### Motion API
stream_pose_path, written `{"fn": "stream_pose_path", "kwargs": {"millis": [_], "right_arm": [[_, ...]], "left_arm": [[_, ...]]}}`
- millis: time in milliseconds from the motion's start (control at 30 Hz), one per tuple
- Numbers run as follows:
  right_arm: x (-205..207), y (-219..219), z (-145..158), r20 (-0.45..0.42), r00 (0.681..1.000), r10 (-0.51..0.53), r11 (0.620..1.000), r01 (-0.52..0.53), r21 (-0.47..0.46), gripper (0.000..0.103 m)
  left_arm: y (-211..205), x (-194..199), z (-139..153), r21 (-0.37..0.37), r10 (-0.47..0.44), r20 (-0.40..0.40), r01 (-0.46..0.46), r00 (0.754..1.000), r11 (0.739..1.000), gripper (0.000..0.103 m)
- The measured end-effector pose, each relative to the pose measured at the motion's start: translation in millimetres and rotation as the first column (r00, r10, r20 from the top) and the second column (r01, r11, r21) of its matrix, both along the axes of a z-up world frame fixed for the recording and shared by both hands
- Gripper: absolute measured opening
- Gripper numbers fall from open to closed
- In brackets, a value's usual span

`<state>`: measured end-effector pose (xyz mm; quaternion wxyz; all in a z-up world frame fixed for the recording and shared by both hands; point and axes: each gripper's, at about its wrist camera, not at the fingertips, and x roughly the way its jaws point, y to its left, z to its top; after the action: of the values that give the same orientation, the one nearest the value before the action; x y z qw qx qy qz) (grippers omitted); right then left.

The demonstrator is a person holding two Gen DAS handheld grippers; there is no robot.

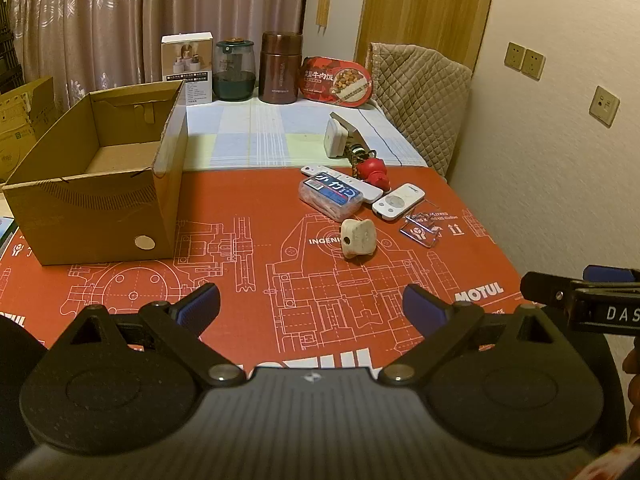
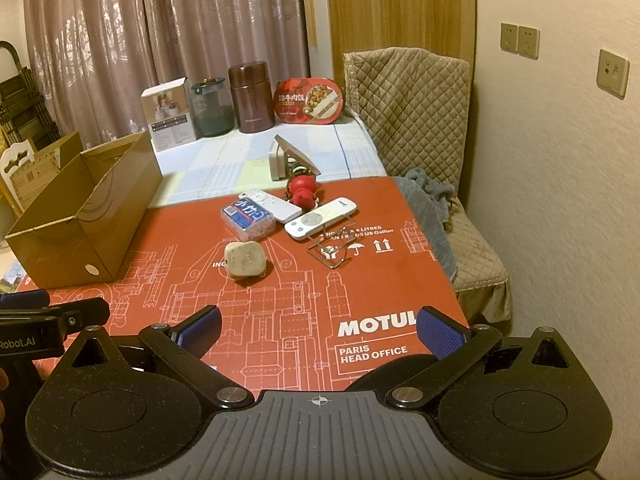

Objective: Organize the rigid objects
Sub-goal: 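Move both tools toward the objects on the orange mat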

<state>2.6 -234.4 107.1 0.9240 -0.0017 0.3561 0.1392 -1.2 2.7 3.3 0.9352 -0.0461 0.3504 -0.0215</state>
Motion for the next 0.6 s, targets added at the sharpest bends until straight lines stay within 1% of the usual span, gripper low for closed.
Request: {"fn": "stream_pose_path", "kwargs": {"millis": [367, 600], "right_arm": [[5.3, -1.2, -1.2, -0.006, 1.000, -0.001, 1.000, 0.001, -0.001, 0.101], [8.1, -0.9, -7.5, -0.012, 1.000, -0.003, 1.000, 0.003, -0.002, 0.101]], "left_arm": [[0.6, 0.5, -1.3, -0.002, 0.000, -0.003, 0.000, 1.000, 1.000, 0.096], [2.3, 3.5, -6.4, -0.011, -0.009, -0.007, 0.009, 1.000, 1.000, 0.096]]}}
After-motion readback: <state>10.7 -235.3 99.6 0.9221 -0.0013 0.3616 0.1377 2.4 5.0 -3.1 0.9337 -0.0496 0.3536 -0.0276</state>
